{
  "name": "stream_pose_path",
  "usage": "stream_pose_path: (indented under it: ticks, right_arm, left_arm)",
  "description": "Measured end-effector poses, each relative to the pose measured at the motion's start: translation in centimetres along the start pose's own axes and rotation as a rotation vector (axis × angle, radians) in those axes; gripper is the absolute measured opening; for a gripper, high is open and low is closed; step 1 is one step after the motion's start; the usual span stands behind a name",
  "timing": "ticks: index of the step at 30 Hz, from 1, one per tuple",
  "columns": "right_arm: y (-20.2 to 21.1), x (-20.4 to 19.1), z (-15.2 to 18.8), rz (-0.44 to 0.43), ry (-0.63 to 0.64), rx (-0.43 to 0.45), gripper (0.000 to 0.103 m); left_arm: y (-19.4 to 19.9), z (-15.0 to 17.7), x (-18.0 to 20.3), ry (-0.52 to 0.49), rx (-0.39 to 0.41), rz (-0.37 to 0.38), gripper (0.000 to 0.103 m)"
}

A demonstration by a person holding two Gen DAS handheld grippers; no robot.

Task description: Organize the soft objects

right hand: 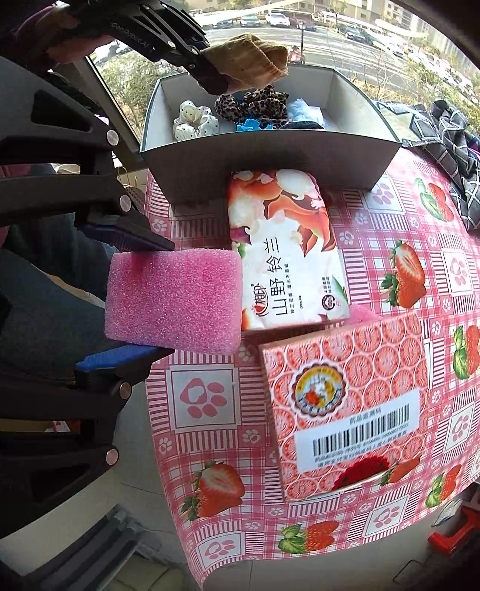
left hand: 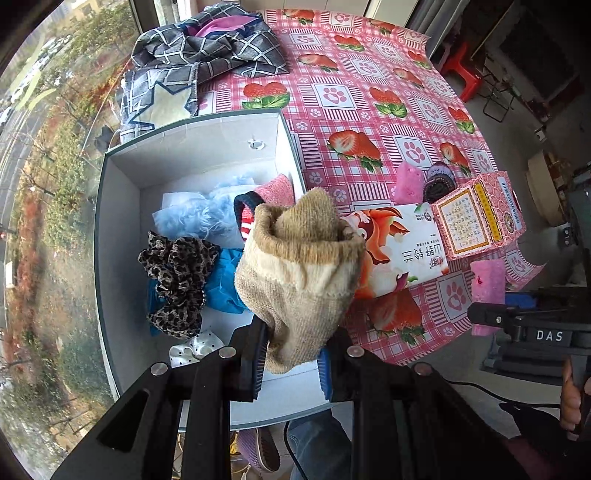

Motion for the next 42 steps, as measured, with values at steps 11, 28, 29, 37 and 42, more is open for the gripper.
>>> stream_pose_path:
  ticks: [11, 28, 29, 37, 42]
  right_arm:
    - [0.4, -3.1, -2.4, 0.028, 0.122, -0.014, 0.048]
    - [0.3, -7.2, -4.8, 0.041, 0.27, -0.029, 0.048]
    - [0.3, -7.4, -4.8, 0.041, 0.277, -0.03, 0.048]
    - [0.3, -9.1, -5.6, 0.039, 0.317, -0.03, 0.048]
    - [0.6, -10.8, -6.3, 0.035, 0.353, -0.018, 0.048]
  left_arm:
    - [0.7, 0.1, -2.8, 0.096, 0.022, 0.003, 0.026]
    - [1.2, 1.1, -6.9, 0.234, 0.027, -0.012, 0.026]
    - [1.2, 1.2, -7.1, 0.239, 0.027, -0.013, 0.026]
    - [1.6, 1.5, -8.2, 0.274, 0.035, -0.019, 0.026]
    - [1.6, 1.6, -8.6, 0.288, 0.037, -0.021, 0.026]
Point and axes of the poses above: each gripper's, at about its wrist camera, not at the fingertips, and y roughly against the way its jaws point, x to its right, z to its underside, the point moved 7 cm from there along -y, roughly the way its jaws point, and after that the axes turned 15 degrees about y, right-handed, at the moved point
